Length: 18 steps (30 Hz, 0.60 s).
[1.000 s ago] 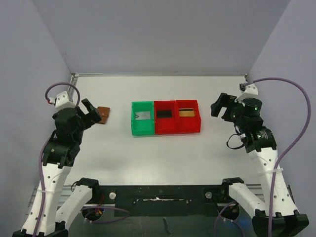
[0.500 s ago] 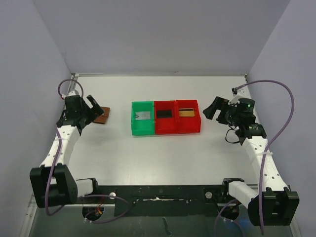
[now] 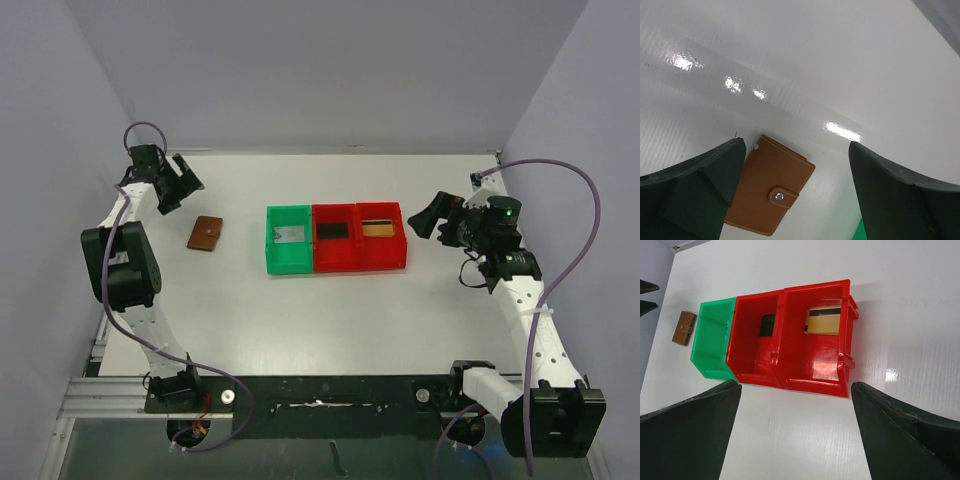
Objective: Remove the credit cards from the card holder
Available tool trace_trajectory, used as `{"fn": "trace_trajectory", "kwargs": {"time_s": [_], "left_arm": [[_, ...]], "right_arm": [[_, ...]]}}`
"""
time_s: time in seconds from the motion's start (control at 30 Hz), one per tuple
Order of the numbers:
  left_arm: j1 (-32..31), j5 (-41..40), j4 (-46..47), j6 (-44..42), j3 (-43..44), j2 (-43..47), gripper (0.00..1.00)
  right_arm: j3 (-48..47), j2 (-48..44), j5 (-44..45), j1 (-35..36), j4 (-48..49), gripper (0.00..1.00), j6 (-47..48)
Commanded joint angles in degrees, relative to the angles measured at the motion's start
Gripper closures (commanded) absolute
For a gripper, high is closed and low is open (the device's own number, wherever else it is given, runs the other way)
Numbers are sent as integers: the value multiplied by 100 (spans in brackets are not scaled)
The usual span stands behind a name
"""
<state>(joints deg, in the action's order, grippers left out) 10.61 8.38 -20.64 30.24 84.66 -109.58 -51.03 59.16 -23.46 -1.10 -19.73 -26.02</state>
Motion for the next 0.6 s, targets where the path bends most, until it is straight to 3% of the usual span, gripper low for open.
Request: {"fn": "trace_trajectory", "kwargs": {"time_s": [0.0,0.17,0.47,0.57], "left_arm": [[32,-71,-520,-387,790,-656,17],[10,-44,-465,-431,565,-792,23],[-165,-46,-3,-399,-586,-379,27],[-165,-87,50,-387,-813,-355,41]], "right_arm": [[-294,-2,-181,-40,361,2,-55],[-324,45,-135,-40,322,2,-42],[-313,216,-111,-42,287,2,-166],[-320,228,-169,-46,294,2,-175]]}}
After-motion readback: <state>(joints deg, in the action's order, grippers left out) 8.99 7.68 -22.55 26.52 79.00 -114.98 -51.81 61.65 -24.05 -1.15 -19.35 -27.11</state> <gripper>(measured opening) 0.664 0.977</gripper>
